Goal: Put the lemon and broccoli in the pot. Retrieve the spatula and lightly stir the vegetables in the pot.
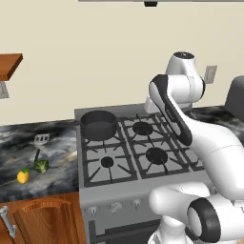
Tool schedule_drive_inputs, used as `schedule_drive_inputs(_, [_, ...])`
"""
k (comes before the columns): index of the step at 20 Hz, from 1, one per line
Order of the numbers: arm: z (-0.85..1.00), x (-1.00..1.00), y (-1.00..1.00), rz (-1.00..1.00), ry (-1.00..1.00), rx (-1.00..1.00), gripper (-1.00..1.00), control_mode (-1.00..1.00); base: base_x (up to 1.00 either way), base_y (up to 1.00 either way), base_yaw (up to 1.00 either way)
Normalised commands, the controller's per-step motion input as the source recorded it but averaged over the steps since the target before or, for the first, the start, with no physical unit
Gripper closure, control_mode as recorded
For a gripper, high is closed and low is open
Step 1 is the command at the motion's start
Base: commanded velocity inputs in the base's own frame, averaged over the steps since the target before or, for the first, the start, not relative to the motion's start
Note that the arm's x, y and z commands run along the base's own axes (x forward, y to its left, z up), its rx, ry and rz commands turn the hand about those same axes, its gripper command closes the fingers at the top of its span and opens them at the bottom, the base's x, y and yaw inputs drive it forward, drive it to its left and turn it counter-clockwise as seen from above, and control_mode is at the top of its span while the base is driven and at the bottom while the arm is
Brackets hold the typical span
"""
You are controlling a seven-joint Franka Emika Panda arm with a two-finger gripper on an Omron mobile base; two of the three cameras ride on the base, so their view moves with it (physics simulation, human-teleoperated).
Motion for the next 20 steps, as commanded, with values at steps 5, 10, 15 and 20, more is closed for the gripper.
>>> schedule_drive_inputs(5, [0.00,0.00,0.00,0.00,0.00,0.00,-1.00,1.00,-0.06,0.12,0.01])
schedule_drive_inputs(10, [0.00,0.00,0.00,0.00,0.00,0.00,-1.00,1.00,-0.04,0.71,0.03])
schedule_drive_inputs(15, [0.00,0.00,0.00,0.00,0.00,0.00,-1.00,1.00,0.00,0.70,0.04])
schedule_drive_inputs(20, [0.00,0.00,0.00,0.00,0.00,0.00,-1.00,1.00,0.16,0.56,0.00])
